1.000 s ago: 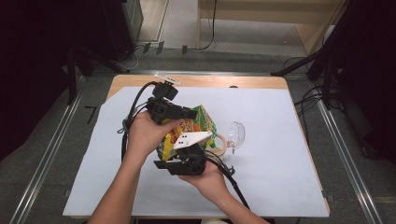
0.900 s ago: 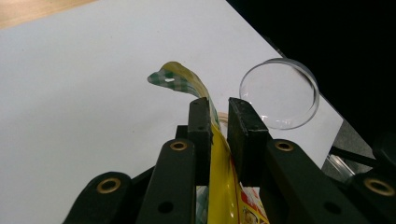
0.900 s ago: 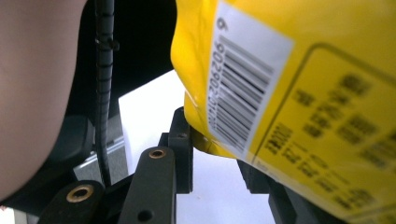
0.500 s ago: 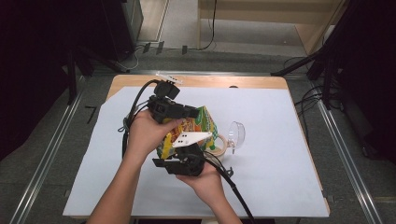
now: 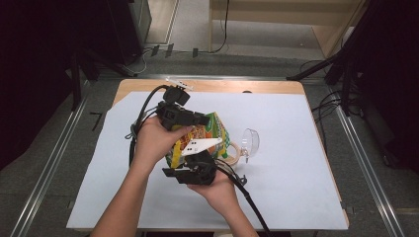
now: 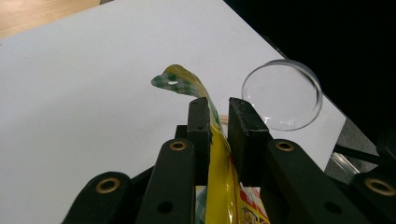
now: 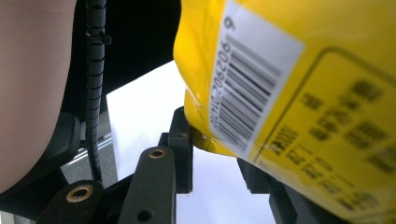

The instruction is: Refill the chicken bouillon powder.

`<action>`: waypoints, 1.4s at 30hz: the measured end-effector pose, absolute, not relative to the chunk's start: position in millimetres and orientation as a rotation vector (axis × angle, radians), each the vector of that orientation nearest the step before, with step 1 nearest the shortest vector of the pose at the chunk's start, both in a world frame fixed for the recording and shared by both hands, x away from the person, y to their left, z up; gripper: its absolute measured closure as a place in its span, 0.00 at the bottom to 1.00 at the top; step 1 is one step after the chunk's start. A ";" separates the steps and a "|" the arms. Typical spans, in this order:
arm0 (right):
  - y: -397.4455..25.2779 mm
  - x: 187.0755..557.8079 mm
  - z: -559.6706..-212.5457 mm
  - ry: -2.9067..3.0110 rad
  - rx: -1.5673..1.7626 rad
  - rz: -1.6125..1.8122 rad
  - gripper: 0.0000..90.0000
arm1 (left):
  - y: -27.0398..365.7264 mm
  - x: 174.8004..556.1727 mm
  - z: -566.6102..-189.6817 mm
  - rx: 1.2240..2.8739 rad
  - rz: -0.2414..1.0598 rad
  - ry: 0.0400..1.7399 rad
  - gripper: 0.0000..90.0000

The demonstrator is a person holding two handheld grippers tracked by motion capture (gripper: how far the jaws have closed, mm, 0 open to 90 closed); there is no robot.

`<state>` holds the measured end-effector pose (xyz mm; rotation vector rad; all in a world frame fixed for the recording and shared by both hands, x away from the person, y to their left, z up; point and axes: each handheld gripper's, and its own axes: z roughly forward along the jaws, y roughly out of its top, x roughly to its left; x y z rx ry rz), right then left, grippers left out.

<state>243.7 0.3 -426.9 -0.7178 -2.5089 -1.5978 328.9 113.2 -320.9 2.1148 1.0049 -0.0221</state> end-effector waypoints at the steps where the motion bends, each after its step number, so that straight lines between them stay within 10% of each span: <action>1: 0.3 243.9 -427.2 -2.513 -0.719 -1.596 0.78 | 113.1 329.2 -321.5 2.116 -0.024 1.008 0.88; 42: 12.6 248.7 -424.2 -2.557 -0.760 -1.596 0.77 | 131.0 337.9 -321.0 2.039 -0.078 1.032 0.89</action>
